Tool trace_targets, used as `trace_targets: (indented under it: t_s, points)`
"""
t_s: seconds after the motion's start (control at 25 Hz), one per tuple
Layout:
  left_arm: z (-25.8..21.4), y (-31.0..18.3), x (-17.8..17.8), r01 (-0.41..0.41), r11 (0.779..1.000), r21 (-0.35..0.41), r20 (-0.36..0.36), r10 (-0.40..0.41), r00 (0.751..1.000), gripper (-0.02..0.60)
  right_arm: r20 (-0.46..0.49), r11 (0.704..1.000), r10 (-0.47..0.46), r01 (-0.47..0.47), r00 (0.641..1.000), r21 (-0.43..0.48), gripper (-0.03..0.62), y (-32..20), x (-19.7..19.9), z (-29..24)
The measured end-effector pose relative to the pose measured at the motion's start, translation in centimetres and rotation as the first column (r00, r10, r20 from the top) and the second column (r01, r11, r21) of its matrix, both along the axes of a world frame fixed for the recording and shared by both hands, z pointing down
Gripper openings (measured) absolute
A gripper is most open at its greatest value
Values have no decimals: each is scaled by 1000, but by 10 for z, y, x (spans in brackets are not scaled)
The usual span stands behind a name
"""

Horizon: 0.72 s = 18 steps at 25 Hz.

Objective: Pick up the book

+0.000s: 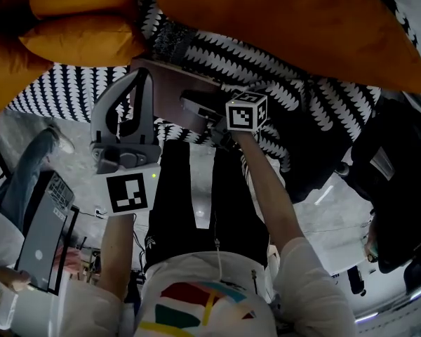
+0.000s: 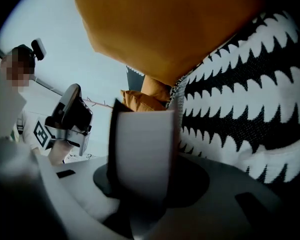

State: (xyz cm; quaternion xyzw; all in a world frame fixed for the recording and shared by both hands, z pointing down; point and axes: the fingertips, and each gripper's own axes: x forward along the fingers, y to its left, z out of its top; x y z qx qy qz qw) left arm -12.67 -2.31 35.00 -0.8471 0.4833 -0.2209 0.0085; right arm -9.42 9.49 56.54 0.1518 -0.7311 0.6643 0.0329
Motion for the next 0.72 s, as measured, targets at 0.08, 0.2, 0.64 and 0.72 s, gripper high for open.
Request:
trace_targets:
  t_s: [0.08,0.2,0.64,0.72]
  points:
    - [-6,1,-1,7,1000,6,0,-7,1000,8,-22,1000,-10,10,1000,-9,164,1,-1,-4]
    - [-17,6,3,-1,1000,26,9,1,1000,8,-58,1000,0,0,998,-8,158,1,2,-11]
    - [-128,10,14,23,992,125,-22,-21,1000,8,-120,984,13,9,993,178,153,-35,26,-143]
    - [-158,10,19,30,986,162,-42,-24,999,8,-125,968,39,-7,991,251,153,-45,38,-184]
